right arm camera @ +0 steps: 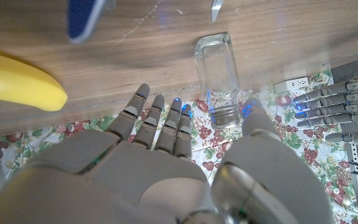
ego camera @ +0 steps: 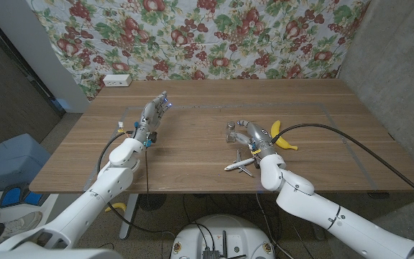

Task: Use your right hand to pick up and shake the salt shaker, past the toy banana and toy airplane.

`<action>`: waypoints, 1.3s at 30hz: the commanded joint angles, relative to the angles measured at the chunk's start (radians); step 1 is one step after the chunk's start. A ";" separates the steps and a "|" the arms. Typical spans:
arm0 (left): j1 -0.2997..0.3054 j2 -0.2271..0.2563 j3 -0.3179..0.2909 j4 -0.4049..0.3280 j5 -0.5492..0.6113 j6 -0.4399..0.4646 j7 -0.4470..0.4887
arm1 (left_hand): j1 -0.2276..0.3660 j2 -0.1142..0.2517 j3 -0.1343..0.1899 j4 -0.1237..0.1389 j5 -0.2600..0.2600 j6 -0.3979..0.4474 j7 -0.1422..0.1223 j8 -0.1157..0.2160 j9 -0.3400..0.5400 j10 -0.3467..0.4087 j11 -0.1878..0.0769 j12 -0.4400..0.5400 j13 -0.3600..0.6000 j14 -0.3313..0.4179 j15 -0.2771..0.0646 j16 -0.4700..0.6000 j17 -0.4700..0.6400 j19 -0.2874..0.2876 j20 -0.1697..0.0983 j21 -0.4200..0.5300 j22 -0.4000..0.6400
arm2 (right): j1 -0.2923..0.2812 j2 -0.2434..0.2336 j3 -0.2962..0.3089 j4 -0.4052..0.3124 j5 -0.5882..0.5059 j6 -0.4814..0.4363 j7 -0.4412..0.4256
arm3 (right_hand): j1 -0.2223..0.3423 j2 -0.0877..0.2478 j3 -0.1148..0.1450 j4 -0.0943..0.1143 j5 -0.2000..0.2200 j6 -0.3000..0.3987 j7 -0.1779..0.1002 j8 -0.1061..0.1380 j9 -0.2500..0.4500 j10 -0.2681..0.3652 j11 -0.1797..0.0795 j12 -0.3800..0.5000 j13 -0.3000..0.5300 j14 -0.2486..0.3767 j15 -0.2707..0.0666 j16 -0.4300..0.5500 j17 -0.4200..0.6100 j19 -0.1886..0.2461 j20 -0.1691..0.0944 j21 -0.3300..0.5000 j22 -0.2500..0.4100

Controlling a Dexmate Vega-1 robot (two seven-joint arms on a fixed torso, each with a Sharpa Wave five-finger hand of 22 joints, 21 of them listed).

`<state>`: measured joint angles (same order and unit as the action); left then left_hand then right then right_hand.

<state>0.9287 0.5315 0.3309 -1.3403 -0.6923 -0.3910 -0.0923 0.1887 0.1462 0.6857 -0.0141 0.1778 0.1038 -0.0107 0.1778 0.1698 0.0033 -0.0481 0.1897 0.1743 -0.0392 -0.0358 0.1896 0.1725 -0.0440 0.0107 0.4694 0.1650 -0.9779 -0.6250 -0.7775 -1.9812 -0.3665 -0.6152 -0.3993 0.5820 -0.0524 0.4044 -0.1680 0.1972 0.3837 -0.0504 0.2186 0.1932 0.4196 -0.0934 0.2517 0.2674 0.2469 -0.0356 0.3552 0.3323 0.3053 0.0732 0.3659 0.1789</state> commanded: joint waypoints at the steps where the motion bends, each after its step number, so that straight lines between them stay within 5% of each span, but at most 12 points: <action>1: 0.011 0.005 -0.002 -0.018 0.003 0.000 0.006 | 0.010 0.040 -0.001 0.001 0.004 0.006 -0.002 0.003 0.004 0.006 -0.006 0.002 0.002 0.002 -0.009 -0.003 0.000 0.000 -0.001 -0.003 0.006 | 0.009 0.006 -0.010 0.013 -0.008 -0.013 0.004 | 0.010 0.005 -0.006 0.001 0.003 -0.003 -0.002 -0.003 0.002 0.003 -0.003 0.005 0.006 0.007 -0.084 0.008 0.005 0.004 0.000 -0.004 0.005; 39: 0.053 0.020 -0.012 -0.064 0.004 -0.001 0.030 | 0.010 0.039 -0.004 -0.001 0.004 0.007 -0.003 0.003 0.004 0.007 -0.004 0.002 0.002 0.001 -0.008 -0.004 0.000 0.005 -0.001 -0.021 0.006 | 0.039 0.057 -0.044 0.105 -0.033 0.018 -0.044 | 0.078 0.047 -0.048 0.014 0.008 0.095 -0.027 0.029 0.005 0.153 -0.043 0.136 0.140 0.166 -0.150 0.180 0.169 0.053 -0.028 -0.010 0.011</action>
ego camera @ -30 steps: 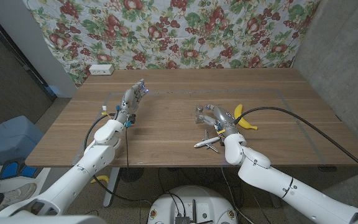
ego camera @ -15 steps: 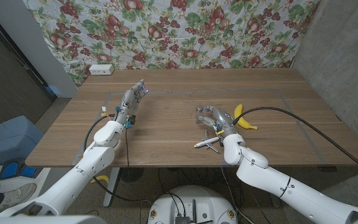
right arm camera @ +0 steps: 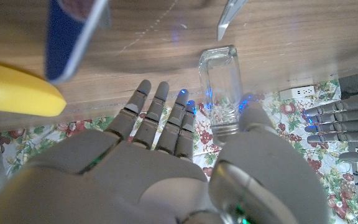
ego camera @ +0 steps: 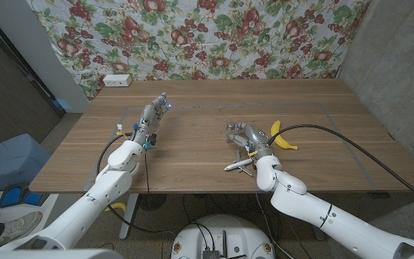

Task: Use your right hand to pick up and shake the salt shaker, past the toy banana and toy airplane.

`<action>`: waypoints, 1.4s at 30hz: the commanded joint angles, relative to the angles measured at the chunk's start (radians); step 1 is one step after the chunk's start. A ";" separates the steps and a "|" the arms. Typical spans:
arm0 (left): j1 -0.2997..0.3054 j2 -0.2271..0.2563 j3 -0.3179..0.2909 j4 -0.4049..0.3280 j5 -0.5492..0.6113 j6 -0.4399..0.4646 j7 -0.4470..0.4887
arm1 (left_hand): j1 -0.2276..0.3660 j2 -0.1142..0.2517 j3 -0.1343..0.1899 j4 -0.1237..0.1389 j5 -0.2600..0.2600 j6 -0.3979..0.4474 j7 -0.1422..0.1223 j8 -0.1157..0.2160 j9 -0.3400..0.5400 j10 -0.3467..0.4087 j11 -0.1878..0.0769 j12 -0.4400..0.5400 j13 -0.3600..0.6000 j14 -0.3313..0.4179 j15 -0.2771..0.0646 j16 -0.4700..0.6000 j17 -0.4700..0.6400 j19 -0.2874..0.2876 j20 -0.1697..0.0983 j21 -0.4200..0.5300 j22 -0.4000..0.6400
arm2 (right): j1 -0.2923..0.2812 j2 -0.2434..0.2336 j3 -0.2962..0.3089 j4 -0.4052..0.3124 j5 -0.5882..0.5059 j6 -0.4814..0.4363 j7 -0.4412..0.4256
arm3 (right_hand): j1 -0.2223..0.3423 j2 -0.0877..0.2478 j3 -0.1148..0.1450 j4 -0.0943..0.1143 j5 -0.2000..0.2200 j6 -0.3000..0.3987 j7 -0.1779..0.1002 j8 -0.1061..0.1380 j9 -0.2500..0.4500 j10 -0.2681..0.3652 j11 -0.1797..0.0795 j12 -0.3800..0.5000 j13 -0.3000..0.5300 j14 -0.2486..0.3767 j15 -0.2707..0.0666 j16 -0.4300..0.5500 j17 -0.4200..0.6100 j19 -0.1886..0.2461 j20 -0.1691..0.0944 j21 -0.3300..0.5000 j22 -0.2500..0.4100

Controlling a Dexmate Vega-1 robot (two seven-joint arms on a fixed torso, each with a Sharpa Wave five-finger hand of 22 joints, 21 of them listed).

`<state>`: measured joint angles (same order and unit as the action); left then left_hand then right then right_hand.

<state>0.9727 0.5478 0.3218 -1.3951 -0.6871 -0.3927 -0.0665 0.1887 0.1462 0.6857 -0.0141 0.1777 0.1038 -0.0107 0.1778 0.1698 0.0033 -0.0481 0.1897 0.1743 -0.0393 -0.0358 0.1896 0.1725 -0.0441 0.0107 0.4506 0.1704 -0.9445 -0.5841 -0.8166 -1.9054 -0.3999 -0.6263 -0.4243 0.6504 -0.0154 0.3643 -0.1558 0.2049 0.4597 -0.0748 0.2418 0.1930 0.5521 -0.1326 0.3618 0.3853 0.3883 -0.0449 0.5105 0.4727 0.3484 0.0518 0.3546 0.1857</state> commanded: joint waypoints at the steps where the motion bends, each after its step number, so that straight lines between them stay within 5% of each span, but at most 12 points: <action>1: 0.010 0.003 -0.003 -0.010 0.000 0.000 0.005 | 0.010 0.039 -0.004 -0.001 0.004 0.007 -0.003 0.003 0.004 0.007 -0.003 0.001 0.002 0.001 -0.009 -0.004 0.000 0.005 -0.002 -0.002 0.001 | 0.007 0.018 -0.005 0.031 0.001 0.032 -0.020 | 0.012 0.011 -0.010 0.001 0.000 0.025 -0.004 0.006 0.006 0.029 -0.008 0.034 0.028 0.026 -0.142 0.030 0.037 0.012 -0.007 0.002 0.005; 8: 0.010 0.003 -0.003 -0.008 -0.002 -0.002 0.002 | 0.011 0.038 -0.004 -0.002 0.004 0.009 -0.006 0.004 0.004 0.007 -0.005 0.002 0.002 0.002 -0.009 -0.004 -0.001 0.006 -0.001 -0.006 0.001 | 0.008 0.026 -0.006 0.043 0.001 0.053 -0.032 | 0.059 0.017 -0.029 -0.008 0.001 0.065 -0.020 -0.004 0.007 0.075 -0.019 0.126 0.100 0.068 -0.159 0.105 0.136 0.027 -0.014 0.003 0.006; 16: 0.012 0.003 -0.005 -0.007 -0.004 -0.004 0.002 | 0.010 0.039 -0.004 -0.002 0.004 0.011 -0.007 0.004 0.004 0.008 -0.005 0.002 0.002 0.002 -0.010 -0.004 0.000 0.007 -0.001 -0.009 0.001 | 0.002 0.040 -0.003 0.062 -0.012 0.077 -0.073 | 0.186 0.046 -0.037 -0.014 0.001 0.198 -0.056 0.005 0.016 0.159 -0.067 0.303 0.249 0.123 -0.176 0.218 0.303 0.061 -0.045 0.016 0.011; 22: 0.012 0.002 -0.006 -0.005 -0.005 -0.005 0.001 | 0.010 0.039 -0.005 -0.002 0.004 0.010 -0.008 0.004 0.004 0.008 -0.006 0.002 0.002 0.001 -0.009 -0.005 0.000 0.007 0.000 -0.012 0.001 | -0.007 0.044 0.008 0.070 -0.004 0.112 -0.092 | 0.254 0.077 -0.013 -0.015 -0.010 0.358 -0.078 0.063 0.031 0.223 -0.076 0.401 0.339 0.194 -0.180 0.228 0.348 0.089 -0.073 0.032 0.014; 33: 0.011 0.004 -0.006 -0.007 -0.003 -0.004 0.001 | 0.009 0.038 -0.005 -0.003 0.004 0.011 -0.009 0.004 0.004 0.007 -0.005 0.001 0.002 0.002 -0.009 -0.005 0.000 0.007 -0.001 -0.017 0.001 | -0.017 0.045 0.031 0.086 0.026 0.173 -0.101 | 0.285 0.105 0.009 -0.007 -0.027 0.562 -0.044 0.214 0.098 0.350 -0.074 0.519 0.445 0.311 -0.179 0.216 0.396 0.111 -0.091 0.058 0.019; 42: 0.007 0.002 -0.004 -0.005 -0.002 -0.004 0.000 | 0.009 0.037 -0.005 -0.004 0.004 0.011 -0.009 0.004 0.004 0.008 -0.006 0.002 0.002 0.002 -0.009 -0.005 -0.001 0.009 -0.001 -0.021 0.001 | -0.031 0.054 0.053 0.092 0.049 0.203 -0.121 | 0.311 0.109 0.022 -0.011 -0.027 0.577 -0.033 0.257 0.132 0.407 -0.071 0.526 0.420 0.353 -0.181 0.205 0.421 0.137 -0.113 0.080 0.023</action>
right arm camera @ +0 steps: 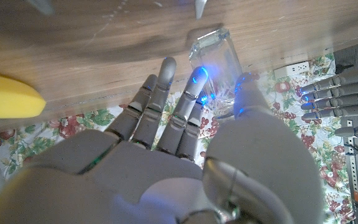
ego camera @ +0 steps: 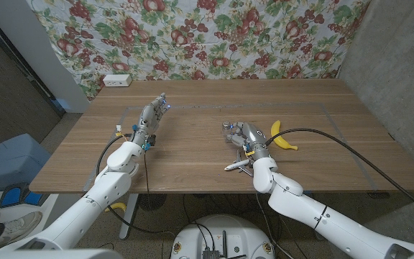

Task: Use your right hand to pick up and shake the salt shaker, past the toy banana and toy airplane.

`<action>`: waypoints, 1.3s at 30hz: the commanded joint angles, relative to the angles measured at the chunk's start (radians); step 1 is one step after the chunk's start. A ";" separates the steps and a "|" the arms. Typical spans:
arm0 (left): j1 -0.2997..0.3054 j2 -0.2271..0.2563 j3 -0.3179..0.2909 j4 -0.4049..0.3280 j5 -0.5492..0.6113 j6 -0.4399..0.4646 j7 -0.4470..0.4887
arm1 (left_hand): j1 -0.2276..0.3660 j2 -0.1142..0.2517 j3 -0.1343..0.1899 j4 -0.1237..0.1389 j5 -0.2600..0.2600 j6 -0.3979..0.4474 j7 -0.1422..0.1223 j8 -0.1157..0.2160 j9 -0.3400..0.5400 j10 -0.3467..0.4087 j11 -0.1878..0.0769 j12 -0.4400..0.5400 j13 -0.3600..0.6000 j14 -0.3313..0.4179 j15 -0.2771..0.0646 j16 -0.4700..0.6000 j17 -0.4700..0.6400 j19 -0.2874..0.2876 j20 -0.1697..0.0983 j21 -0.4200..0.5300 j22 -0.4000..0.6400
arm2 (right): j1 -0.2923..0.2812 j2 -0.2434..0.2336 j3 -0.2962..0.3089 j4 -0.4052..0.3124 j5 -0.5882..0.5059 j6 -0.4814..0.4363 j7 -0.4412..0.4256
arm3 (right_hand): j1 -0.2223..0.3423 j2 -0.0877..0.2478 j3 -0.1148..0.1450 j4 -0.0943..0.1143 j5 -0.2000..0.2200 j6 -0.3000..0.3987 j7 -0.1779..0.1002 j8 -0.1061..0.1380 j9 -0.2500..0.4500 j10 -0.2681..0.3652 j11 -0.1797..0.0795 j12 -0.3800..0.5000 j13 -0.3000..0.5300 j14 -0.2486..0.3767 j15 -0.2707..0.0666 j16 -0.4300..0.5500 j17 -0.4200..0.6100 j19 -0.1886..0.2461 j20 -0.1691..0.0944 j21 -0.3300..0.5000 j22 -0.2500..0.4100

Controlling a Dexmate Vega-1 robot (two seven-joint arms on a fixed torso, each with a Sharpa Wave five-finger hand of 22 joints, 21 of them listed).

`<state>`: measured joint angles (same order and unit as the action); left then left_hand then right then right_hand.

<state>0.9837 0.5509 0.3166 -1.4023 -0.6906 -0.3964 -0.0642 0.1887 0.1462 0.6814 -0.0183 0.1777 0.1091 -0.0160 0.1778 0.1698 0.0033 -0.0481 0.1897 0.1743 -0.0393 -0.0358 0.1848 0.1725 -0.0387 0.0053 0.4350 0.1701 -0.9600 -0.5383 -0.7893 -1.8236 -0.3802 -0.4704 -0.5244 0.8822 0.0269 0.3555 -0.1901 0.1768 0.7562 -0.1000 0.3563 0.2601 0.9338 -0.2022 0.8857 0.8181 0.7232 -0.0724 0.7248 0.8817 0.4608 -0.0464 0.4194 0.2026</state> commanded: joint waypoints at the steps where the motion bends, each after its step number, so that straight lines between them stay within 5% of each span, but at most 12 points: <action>1: -0.005 -0.001 0.002 0.002 0.002 0.000 -0.002 | 0.009 0.037 -0.001 0.001 0.004 0.006 -0.003 0.004 0.004 0.008 -0.005 0.002 0.002 0.002 -0.009 0.000 -0.001 0.003 0.004 -0.005 0.002 | -0.017 0.011 0.028 0.012 0.032 0.051 -0.026 | 0.081 0.067 0.031 0.024 0.001 0.279 -0.005 0.143 0.067 0.029 -0.002 0.005 -0.010 0.020 -0.154 -0.010 0.013 0.027 -0.015 0.017 0.006; 11: -0.011 -0.006 0.005 0.006 0.004 0.000 -0.002 | 0.009 0.037 -0.001 0.000 0.004 0.007 -0.003 0.004 0.004 0.008 -0.005 0.002 0.002 0.002 -0.009 0.000 -0.001 0.005 0.004 -0.009 0.002 | -0.039 0.008 0.080 0.031 0.124 0.169 -0.025 | 0.096 0.069 0.035 0.022 0.002 0.283 0.017 0.164 0.091 0.037 -0.004 0.013 -0.005 0.040 -0.155 -0.015 0.032 0.033 -0.015 0.029 0.009; 39: -0.026 -0.019 0.017 0.009 0.016 0.004 0.011 | 0.008 0.037 -0.001 -0.001 0.004 0.006 -0.003 0.003 0.004 0.008 -0.006 0.001 0.002 0.004 -0.010 -0.001 -0.001 0.009 0.005 -0.020 0.002 | -0.066 0.010 0.172 0.055 0.278 0.311 -0.012 | 0.126 0.063 0.043 0.020 0.000 0.278 0.062 0.195 0.140 0.046 0.027 0.042 0.016 0.055 -0.152 -0.039 0.074 0.022 -0.009 0.049 0.013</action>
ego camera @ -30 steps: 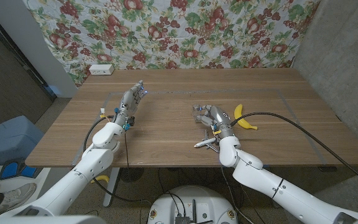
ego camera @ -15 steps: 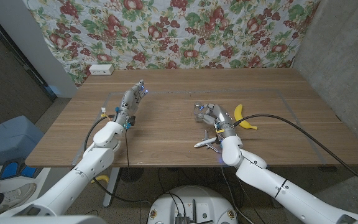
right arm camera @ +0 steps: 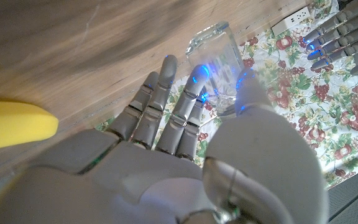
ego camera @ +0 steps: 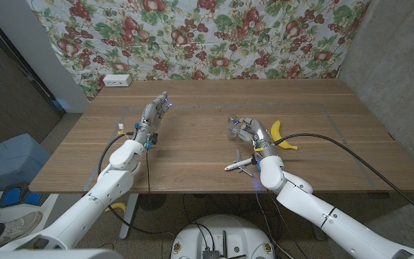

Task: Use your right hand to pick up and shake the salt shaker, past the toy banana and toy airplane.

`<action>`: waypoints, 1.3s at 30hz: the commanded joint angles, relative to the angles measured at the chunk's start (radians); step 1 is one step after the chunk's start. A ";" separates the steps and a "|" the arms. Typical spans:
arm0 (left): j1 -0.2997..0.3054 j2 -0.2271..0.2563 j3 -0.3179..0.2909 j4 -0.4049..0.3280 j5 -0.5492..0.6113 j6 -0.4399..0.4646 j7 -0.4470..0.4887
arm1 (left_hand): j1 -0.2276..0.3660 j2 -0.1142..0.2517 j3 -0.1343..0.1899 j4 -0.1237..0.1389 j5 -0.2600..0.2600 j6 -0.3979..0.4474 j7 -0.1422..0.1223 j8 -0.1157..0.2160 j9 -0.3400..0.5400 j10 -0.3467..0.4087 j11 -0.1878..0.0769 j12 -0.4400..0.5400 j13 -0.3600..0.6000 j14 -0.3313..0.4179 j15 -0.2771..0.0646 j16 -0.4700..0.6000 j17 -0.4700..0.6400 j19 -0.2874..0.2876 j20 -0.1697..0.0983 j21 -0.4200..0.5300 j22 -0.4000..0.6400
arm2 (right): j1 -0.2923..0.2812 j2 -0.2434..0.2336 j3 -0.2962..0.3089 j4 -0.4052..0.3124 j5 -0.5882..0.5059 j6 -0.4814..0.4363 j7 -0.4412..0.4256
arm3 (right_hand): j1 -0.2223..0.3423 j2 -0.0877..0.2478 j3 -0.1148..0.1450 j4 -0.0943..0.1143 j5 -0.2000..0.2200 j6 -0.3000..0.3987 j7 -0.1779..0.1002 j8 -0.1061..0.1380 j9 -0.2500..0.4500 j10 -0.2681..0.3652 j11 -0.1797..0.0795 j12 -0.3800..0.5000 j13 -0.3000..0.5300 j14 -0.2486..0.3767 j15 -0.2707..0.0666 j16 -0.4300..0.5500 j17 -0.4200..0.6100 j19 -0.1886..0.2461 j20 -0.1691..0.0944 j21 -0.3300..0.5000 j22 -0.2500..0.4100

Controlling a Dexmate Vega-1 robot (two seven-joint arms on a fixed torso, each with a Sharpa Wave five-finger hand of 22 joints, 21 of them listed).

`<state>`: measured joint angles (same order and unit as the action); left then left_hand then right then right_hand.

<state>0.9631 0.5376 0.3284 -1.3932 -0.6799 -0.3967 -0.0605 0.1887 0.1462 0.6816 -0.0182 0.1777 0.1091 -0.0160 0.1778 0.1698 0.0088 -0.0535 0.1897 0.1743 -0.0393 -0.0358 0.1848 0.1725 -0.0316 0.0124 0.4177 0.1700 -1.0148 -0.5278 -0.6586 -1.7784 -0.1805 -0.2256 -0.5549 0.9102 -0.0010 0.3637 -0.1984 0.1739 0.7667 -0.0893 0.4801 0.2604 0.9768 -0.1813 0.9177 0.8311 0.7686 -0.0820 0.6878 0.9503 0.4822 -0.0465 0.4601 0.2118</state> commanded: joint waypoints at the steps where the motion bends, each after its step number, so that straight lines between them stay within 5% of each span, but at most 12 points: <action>1: -0.005 -0.006 0.005 0.000 0.006 0.004 0.009 | 0.008 0.037 -0.001 -0.001 0.004 0.007 -0.002 0.003 0.004 0.002 -0.001 0.001 0.002 0.004 -0.010 -0.001 -0.001 0.002 -0.003 -0.003 0.002 | -0.012 -0.002 0.043 0.010 0.080 0.069 0.020 | 0.099 0.092 0.035 0.029 0.003 0.267 0.050 0.071 0.141 0.002 0.005 0.010 0.003 0.010 -0.142 -0.003 0.006 0.000 -0.010 0.008 0.004; 39: 0.015 -0.008 0.006 -0.028 0.016 -0.008 0.027 | 0.007 0.037 -0.002 -0.002 0.004 0.007 -0.003 0.003 0.004 0.004 0.000 0.001 0.002 0.004 -0.010 -0.001 -0.001 0.008 -0.004 -0.018 0.003 | -0.061 -0.005 0.126 -0.024 0.130 0.161 -0.036 | 0.112 0.093 0.035 0.034 0.003 0.262 0.066 0.081 0.168 -0.013 0.009 0.039 0.029 0.020 -0.141 -0.024 0.057 -0.007 -0.011 0.035 0.007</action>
<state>0.9654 0.5275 0.3359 -1.4058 -0.6683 -0.3986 -0.0437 0.1887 0.1462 0.6816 -0.0181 0.1777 0.1091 -0.0160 0.1778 0.1698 0.0087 -0.0534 0.1897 0.1743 -0.0393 -0.0358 0.1848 0.1725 -0.0280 0.0086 0.4027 0.1700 -1.0582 -0.5336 -0.5603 -1.7930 -0.0699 -0.0997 -0.5761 0.9220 -0.0128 0.3635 -0.1982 0.1703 0.7721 -0.0839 0.5208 0.2630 0.9699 -0.1744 0.9514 0.8588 0.7777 -0.0839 0.6687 1.0029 0.4746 -0.0464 0.4851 0.2164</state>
